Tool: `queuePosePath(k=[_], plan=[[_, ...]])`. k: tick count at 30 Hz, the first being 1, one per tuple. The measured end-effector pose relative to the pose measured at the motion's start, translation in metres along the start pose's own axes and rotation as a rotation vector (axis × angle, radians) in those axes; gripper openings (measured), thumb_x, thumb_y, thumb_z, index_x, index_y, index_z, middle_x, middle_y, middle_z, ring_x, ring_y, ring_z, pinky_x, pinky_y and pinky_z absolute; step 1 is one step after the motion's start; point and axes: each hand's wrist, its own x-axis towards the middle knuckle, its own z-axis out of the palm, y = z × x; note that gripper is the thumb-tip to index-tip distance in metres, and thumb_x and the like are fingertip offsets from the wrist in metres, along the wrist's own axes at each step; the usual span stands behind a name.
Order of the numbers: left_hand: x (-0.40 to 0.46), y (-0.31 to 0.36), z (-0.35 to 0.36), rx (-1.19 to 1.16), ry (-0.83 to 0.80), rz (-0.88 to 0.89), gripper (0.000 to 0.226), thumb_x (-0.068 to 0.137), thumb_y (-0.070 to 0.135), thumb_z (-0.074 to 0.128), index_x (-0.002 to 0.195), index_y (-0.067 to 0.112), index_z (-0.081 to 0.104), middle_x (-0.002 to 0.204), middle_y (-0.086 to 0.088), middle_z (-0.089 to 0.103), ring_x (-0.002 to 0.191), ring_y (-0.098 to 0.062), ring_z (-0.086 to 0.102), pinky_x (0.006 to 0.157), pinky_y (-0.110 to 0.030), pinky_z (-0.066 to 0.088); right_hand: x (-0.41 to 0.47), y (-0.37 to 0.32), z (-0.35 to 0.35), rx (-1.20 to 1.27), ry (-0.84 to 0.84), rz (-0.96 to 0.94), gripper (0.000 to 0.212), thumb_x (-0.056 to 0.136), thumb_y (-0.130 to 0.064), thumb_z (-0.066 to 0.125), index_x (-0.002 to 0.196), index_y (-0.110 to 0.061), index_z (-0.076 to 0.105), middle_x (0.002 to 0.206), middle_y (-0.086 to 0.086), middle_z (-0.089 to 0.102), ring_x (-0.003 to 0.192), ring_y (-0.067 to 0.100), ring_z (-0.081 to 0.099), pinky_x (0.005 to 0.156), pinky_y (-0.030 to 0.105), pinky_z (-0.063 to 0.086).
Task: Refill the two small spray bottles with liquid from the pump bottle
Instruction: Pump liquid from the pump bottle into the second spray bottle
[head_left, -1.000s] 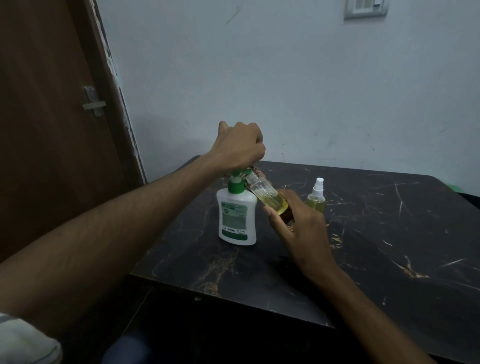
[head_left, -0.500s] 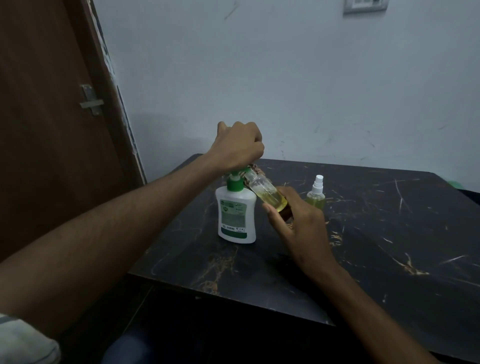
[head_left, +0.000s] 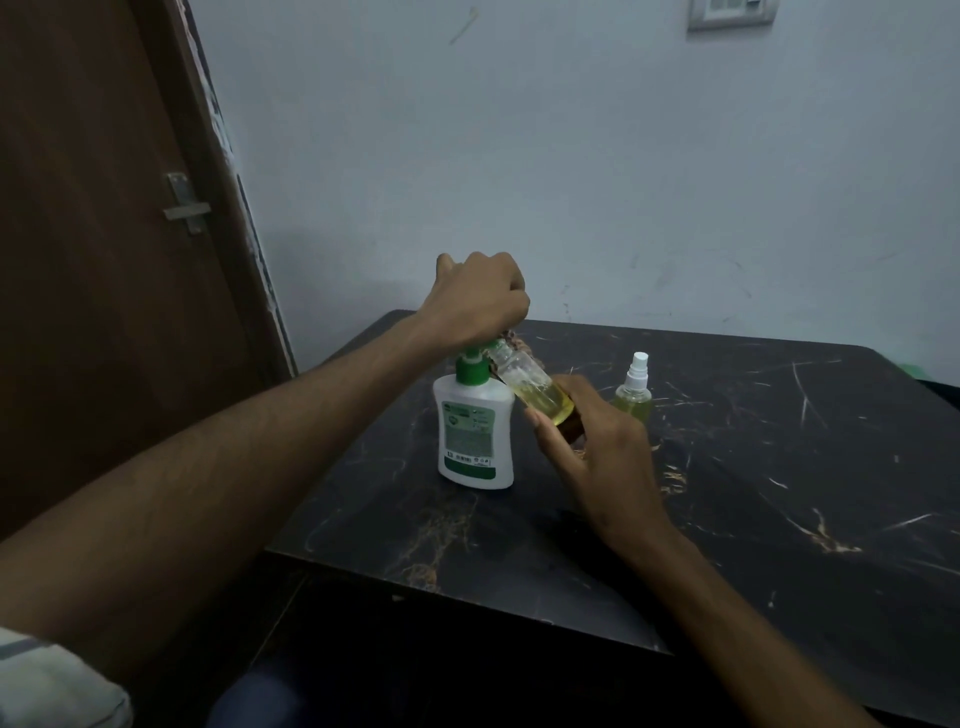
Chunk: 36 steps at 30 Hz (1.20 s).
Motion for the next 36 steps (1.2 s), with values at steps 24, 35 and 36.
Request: queuePosePath(k=[24,35,36], plan=[[0.0015,-0.0014,0.0008,0.008,0.026,-0.020,0.028,0.080,0.020,0.054,0.080,0.002,0.076,0.084,-0.008,0.078,0.082,-0.028,0.068,0.088,-0.044,0.026,-0.0003,-0.0009,-0.0015,0.018,0.010,0.001,0.038,0.101,-0.049,0.052,0.126,-0.022,0.061,0.095,-0.015,0.064,0.077,-0.006,0.059,0.065,0.008,0.045],[0.0032,0.0017,-0.0050,0.022,0.004,-0.015,0.026,0.083,0.019,0.056,0.081,0.002,0.076,0.085,-0.004,0.077,0.082,-0.026,0.066,0.090,-0.044,0.026,-0.0010,0.0006,-0.0016,0.011,0.023,-0.003,0.034,0.102,-0.045,0.056,0.125,-0.020,0.061,0.097,-0.016,0.062,0.078,-0.001,0.059,0.066,0.011,0.047],[0.0027,0.0020,-0.0035,0.017,-0.003,-0.021,0.025,0.083,0.018,0.056,0.081,0.003,0.076,0.084,-0.004,0.076,0.082,-0.025,0.066,0.090,-0.044,0.026,-0.0008,0.0008,-0.0014,0.009,0.016,-0.004,0.034,0.102,-0.044,0.056,0.126,-0.021,0.061,0.097,-0.015,0.063,0.078,-0.001,0.059,0.067,0.010,0.047]])
